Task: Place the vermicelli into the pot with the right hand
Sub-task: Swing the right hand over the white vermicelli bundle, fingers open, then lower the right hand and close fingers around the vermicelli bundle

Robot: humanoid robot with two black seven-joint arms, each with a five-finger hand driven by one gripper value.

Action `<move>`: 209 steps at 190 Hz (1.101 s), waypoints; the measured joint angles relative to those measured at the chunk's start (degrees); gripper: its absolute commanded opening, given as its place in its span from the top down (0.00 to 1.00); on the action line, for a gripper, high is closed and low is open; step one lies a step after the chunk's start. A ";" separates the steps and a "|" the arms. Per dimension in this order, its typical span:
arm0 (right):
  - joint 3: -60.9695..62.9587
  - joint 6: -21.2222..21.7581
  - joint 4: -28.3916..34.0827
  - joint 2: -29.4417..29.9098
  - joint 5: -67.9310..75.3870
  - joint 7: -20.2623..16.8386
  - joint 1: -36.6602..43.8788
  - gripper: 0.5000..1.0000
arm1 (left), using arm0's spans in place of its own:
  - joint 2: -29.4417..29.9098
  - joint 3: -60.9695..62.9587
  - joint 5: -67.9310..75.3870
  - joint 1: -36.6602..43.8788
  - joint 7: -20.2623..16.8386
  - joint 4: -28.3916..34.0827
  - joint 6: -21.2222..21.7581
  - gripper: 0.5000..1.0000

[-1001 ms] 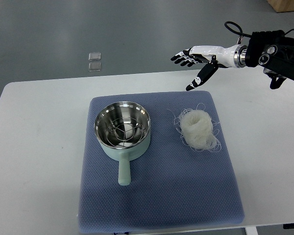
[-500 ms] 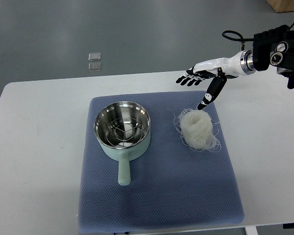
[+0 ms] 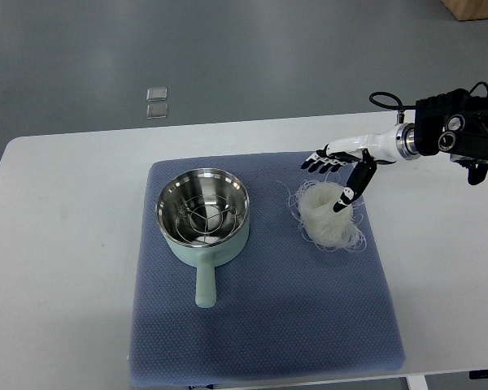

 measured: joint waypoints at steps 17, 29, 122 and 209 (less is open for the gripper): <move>0.01 -0.44 -0.01 0.04 -1.05 -0.05 -1.17 0.14 | 0.00 0.00 -0.01 0.02 0.00 0.00 0.00 0.00; 0.01 -0.94 -0.01 0.16 -1.69 -0.06 -2.00 0.14 | 0.00 0.00 -0.01 0.04 0.00 0.00 0.01 0.00; 0.05 -6.75 -2.64 4.02 -5.97 -0.13 -7.74 0.98 | 0.00 0.00 -0.03 0.12 0.00 0.00 0.01 0.00; 0.61 -7.16 -3.39 3.49 -7.96 -0.05 -7.49 1.00 | 0.00 -0.09 -0.06 0.13 0.00 0.12 0.01 0.00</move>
